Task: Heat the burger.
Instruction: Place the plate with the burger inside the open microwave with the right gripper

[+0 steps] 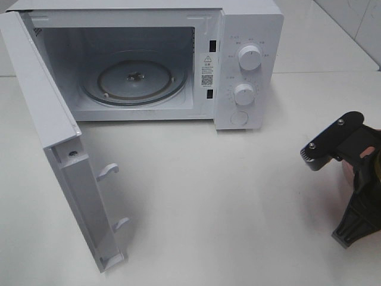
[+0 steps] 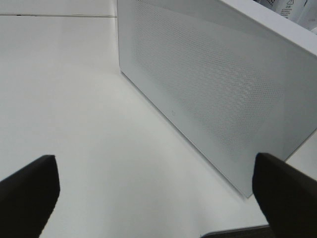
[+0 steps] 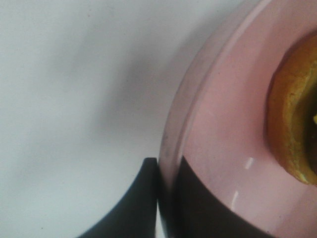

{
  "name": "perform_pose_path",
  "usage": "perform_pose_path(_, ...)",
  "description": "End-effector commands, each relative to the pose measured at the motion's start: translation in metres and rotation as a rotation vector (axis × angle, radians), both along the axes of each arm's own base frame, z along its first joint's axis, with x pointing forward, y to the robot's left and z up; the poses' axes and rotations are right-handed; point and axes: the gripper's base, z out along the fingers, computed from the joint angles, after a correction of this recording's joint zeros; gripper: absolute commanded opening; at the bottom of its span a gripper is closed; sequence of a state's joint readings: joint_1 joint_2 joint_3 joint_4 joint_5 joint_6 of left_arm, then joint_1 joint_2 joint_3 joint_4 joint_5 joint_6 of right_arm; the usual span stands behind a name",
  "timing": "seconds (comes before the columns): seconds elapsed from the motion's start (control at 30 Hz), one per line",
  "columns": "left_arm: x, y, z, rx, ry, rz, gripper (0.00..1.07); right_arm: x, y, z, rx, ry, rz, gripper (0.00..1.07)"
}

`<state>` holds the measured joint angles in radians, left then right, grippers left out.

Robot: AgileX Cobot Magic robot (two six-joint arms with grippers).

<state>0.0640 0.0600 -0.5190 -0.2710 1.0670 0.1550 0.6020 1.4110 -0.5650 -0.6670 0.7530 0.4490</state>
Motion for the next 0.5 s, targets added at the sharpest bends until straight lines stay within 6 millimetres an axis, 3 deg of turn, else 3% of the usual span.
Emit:
perform_pose_path(0.03, 0.000, 0.000, 0.000, 0.002, -0.002, -0.003, 0.98, 0.000, 0.004, 0.004, -0.049, -0.034, 0.077, 0.01)
perform_pose_path(0.5, 0.000, 0.000, 0.000, 0.002, -0.002, -0.003, 0.98, -0.016, 0.034, 0.004, -0.052, -0.041, 0.250, 0.01)
